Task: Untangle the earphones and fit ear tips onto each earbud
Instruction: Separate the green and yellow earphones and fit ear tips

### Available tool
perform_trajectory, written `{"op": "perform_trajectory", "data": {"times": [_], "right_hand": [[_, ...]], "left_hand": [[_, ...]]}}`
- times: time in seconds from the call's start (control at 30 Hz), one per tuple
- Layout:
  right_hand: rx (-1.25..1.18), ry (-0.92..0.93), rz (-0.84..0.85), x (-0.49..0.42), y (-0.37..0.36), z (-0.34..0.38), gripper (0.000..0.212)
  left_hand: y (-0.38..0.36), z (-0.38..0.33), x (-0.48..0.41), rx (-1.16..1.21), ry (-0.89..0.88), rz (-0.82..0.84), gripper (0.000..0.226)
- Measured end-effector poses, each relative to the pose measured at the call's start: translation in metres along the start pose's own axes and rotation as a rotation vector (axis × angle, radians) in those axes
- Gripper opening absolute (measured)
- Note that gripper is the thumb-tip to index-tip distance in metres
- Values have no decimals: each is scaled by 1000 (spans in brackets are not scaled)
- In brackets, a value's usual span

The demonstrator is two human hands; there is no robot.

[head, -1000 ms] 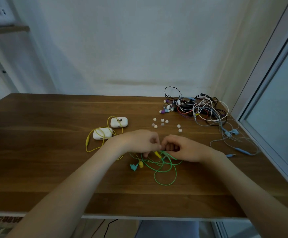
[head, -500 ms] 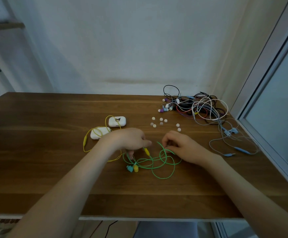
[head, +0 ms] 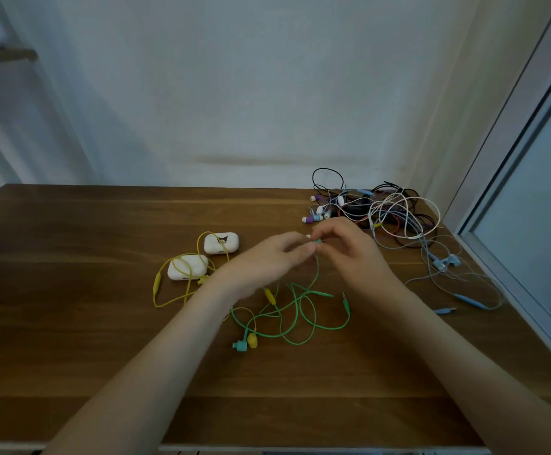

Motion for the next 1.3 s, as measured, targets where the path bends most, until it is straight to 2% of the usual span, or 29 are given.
{"op": "perform_trajectory", "data": {"times": [0.07, 0.27, 0.4, 0.47, 0.63, 0.77, 0.87, 0.97, 1.03, 1.17, 1.3], "right_hand": [[26, 19, -14, -3, -1, -3, 13], [159, -27, 80, -4, 10, -23, 20], [429, -183, -7, 10, 37, -52, 18], [465, -242, -17, 16, 37, -62, 11], [618, -220, 139, 18, 22, -67, 5], [653, -215, 162, 19, 19, -59, 3], [457, -249, 33, 18, 18, -49, 4], [7, -379, -146, 19, 9, -44, 8], [-215, -462, -206, 22, 1, -45, 10], [-402, -542, -168, 28, -8, -52, 10], [-477, -536, -135, 29, -10, -54, 16]], "left_hand": [[-13, 8, -4, 302, 40, 142, 24], [-16, 15, -15, 541, 49, 155, 7], [-15, 25, -20, 547, 95, 129, 9], [-15, 25, -22, 544, 92, 118, 11], [-20, 27, -25, 489, 71, 96, 11], [-20, 30, -27, 505, 71, 72, 12], [-19, 31, -28, 545, 77, 38, 8], [-20, 31, -27, 456, 66, 20, 7], [-22, 29, -25, 372, 50, 22, 6], [-23, 27, -23, 309, 19, -10, 10], [-21, 27, -23, 232, -1, -91, 15]]}}
Point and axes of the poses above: each hand's wrist, its own x-axis away from the middle knuckle, its own y-axis out of the back of the hand, z = x × y, the point moved 6 cm from there along -x, towards the middle knuckle, and after that the axes turned 13 degrees about y, right-handed, at the moved point
